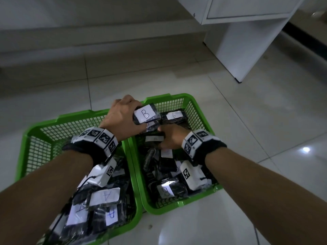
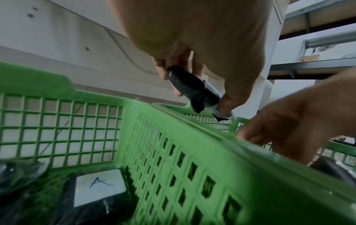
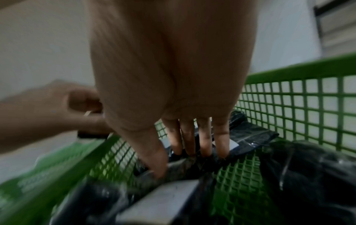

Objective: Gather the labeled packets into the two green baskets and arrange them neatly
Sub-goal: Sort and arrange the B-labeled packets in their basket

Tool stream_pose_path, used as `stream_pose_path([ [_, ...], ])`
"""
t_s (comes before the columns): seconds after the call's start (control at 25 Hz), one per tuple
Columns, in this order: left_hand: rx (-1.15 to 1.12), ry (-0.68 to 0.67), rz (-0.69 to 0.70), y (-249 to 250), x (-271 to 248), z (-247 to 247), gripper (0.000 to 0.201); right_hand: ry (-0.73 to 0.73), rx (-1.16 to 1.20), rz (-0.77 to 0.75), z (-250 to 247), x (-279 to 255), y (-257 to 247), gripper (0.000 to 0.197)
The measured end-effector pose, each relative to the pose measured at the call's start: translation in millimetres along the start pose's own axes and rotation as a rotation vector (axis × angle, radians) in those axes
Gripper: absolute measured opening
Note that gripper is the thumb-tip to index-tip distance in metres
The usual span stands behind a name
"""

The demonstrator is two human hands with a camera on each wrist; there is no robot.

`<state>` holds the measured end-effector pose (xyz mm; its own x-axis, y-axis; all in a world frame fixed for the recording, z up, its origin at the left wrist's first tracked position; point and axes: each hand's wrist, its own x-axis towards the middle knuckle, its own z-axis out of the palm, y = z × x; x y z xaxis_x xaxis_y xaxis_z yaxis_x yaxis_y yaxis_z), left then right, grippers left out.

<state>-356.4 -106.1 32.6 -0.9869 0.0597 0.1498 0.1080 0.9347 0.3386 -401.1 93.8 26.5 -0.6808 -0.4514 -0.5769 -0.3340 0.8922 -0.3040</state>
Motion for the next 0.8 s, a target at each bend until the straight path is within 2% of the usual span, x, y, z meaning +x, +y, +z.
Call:
stream_pose_path([
  [0.12, 0.015, -0.062, -0.038, -4, -3, 6, 0.066, -0.006, -0.138, -0.036, 7, -1, -4, 0.074],
  [0.24, 0.008, -0.081, -0.072, -6, -6, 8, 0.066, -0.008, -0.024, -0.036, -7, -11, 0, 0.055],
  [0.32, 0.005, -0.079, -0.044, -4, -7, 7, 0.063, -0.041, 0.099, 0.024, -21, -20, 8, 0.043],
  [0.4, 0.025, -0.081, 0.01, 2, -8, 7, 0.06, -0.048, 0.089, 0.089, -38, -29, 25, 0.033],
  [0.48, 0.073, -0.116, 0.053, 8, -8, 10, 0.058, -0.01, 0.006, 0.146, -52, -38, 40, 0.022],
  [0.6, 0.15, -0.278, 0.054, 16, -7, 19, 0.053, -0.006, -0.25, 0.169, -52, -45, 48, 0.034],
  [0.68, 0.147, -0.373, 0.028, 18, -6, 24, 0.052, -0.012, -0.382, 0.124, -44, -47, 44, 0.041],
  [0.8, 0.052, -0.367, -0.009, 14, -7, 26, 0.056, 0.084, -0.57, 0.011, -37, -44, 34, 0.033],
])
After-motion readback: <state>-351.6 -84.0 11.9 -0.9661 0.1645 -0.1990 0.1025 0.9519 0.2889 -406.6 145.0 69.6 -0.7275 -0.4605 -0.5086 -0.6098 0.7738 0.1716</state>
